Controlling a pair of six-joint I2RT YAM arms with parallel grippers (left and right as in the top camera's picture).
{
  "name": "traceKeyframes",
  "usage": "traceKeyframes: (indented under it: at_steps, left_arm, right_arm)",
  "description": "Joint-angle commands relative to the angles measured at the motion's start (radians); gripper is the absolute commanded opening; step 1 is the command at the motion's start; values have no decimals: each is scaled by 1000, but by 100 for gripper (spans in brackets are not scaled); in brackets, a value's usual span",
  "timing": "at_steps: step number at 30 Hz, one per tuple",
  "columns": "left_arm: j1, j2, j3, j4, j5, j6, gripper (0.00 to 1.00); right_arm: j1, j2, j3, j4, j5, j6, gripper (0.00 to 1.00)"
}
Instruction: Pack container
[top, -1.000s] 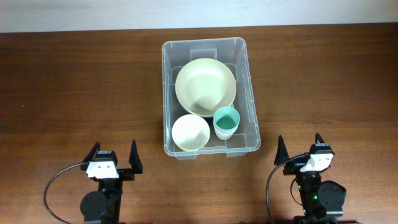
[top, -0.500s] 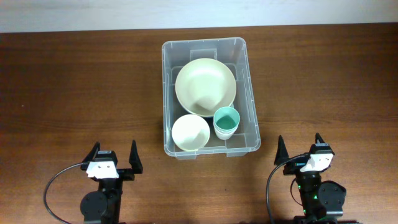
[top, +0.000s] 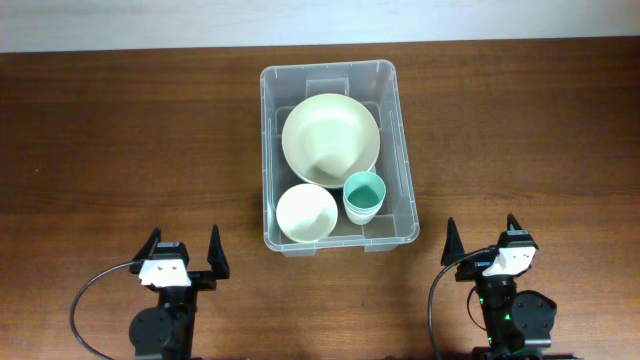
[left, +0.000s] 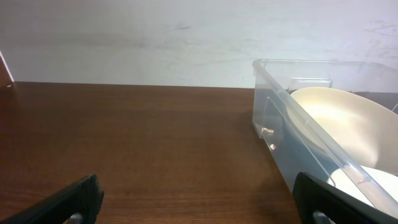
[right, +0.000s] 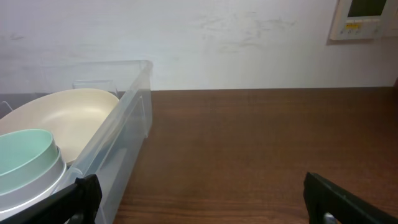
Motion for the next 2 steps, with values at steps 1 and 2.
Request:
traceKeyframes:
  at_steps: [1,2]
  left_arm:
    - [7,-8,-8,0,11,19,100]
    - [7,-8,-8,0,11,19,100]
  right_arm:
    - [9,-10,-5,-6,5,11,99]
    - [9,-10,-5,-6,5,11,99]
